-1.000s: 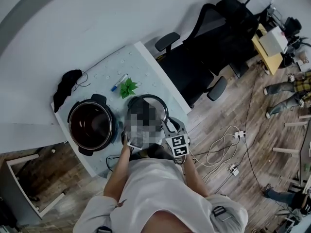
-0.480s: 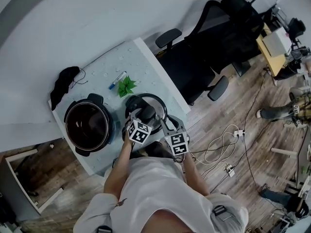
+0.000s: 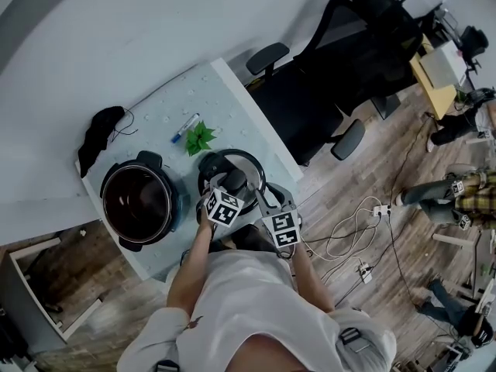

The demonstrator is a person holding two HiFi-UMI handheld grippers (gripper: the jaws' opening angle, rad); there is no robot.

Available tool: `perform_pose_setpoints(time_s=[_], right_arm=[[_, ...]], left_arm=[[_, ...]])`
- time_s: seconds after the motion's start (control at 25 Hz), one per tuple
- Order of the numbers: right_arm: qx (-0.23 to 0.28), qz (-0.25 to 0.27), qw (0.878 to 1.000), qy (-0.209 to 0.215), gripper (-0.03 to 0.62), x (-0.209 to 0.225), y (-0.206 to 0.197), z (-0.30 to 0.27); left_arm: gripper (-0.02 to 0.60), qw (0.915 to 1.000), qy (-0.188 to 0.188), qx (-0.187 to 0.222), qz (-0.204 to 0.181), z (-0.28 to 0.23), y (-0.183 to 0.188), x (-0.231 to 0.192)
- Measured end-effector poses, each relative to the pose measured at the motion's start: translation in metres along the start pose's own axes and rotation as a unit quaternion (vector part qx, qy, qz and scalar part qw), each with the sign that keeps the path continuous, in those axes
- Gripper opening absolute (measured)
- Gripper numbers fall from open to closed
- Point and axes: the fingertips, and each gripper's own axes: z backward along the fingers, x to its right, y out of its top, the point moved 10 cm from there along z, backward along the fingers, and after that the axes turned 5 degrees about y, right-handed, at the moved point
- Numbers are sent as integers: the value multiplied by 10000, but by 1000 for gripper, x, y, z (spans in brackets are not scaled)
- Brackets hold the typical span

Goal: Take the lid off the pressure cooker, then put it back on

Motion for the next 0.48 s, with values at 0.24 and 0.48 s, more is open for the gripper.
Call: perform_pose_setpoints(time_s=[0.24, 0.48], right_arm=[[23, -16, 10000, 39, 120, -5, 4, 2], [-6, 26, 10000, -45, 120, -6, 1, 7]], left_arm=[[273, 10000, 18, -80, -1, 0, 1, 0], [273, 9999, 11, -115, 28, 3, 6, 0]])
